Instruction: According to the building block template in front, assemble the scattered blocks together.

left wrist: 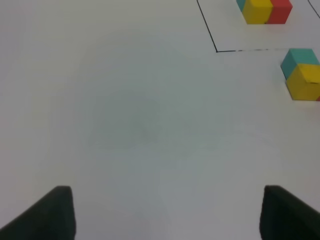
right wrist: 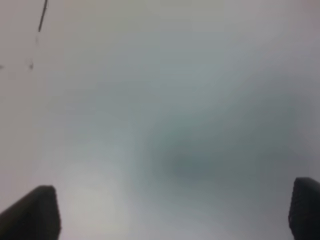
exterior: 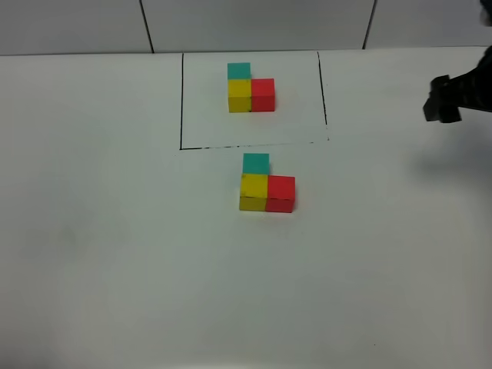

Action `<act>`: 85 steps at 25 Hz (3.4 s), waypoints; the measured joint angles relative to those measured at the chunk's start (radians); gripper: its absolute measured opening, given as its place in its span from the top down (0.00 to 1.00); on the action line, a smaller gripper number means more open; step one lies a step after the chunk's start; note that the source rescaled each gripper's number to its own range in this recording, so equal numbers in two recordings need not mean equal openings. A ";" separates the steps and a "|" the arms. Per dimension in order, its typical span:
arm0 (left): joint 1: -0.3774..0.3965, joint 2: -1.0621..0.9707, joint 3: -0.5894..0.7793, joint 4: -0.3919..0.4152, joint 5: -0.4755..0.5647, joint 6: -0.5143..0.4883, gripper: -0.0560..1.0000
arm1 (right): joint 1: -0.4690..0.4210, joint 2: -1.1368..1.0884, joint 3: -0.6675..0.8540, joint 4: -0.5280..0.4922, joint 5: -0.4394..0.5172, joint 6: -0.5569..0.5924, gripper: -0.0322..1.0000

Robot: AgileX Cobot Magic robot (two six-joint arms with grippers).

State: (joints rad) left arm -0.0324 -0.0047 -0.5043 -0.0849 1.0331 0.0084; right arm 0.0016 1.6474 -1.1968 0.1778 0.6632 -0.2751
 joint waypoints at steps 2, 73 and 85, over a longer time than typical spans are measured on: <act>0.000 0.000 0.000 0.000 0.000 0.000 0.02 | -0.020 -0.128 0.079 0.000 -0.020 0.006 0.13; 0.000 0.000 0.000 0.000 0.000 0.000 0.02 | 0.022 -1.596 0.699 -0.162 0.400 0.248 0.26; 0.000 0.000 0.000 0.000 0.000 0.000 0.02 | 0.022 -1.596 0.699 -0.162 0.400 0.248 0.27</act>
State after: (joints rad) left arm -0.0324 -0.0047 -0.5043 -0.0849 1.0331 0.0084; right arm 0.0239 0.0514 -0.4981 0.0160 1.0633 -0.0273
